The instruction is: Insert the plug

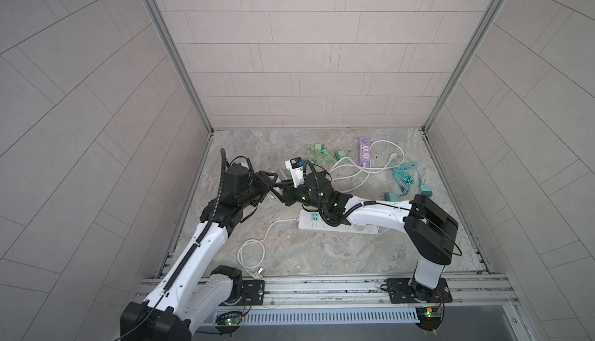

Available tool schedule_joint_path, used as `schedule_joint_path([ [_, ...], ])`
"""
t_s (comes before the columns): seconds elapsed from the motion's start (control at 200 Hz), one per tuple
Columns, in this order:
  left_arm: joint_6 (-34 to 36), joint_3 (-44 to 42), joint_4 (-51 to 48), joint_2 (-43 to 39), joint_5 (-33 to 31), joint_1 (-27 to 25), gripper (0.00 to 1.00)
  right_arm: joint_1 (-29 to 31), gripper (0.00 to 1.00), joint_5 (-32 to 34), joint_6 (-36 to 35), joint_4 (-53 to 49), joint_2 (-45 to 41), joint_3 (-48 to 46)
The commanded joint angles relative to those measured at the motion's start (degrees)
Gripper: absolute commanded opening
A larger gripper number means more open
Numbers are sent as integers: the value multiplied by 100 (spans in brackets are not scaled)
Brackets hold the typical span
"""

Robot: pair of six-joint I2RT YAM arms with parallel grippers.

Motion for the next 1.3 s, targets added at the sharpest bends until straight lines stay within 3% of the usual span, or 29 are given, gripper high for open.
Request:
schedule_joint_path([
  [0.0, -70, -72, 175, -168, 160, -16, 27, -14, 38, -128, 154, 440, 119, 168],
  [0.185, 42, -72, 192, -140, 149, -16, 30, -30, 19, -237, 74, 335, 75, 180],
  [0.37, 665, 71, -83, -265, -198, -1, 71, -116, 10, -125, -228, -585, -331, 16],
  [0.495, 1572, 343, -575, -385, -802, 1, 87, -254, 6, -27, -646, -2167, -814, 111],
  [0.671, 2402, 114, -107, -484, -1244, -10, 88, -653, 4, -201, -1342, -5306, -1191, 821],
  [0.861, 2743, -311, 675, -345, -1044, -228, 87, -1022, 5, -135, -2384, -7875, -1169, 1509],
  [1.016, 3144, -558, 1207, -206, -1413, -1170, 84, -1027, 5, 644, -2864, -9651, -999, 2119],
  [1.186, 3550, -536, 1427, 239, -1804, -2496, 84, -890, 5, 1318, -2772, -10151, -995, 2167],
  [1.296, 3359, -574, 1491, 512, -2206, -3031, 84, -772, 5, 1848, -2651, -10621, -757, 2452],
])
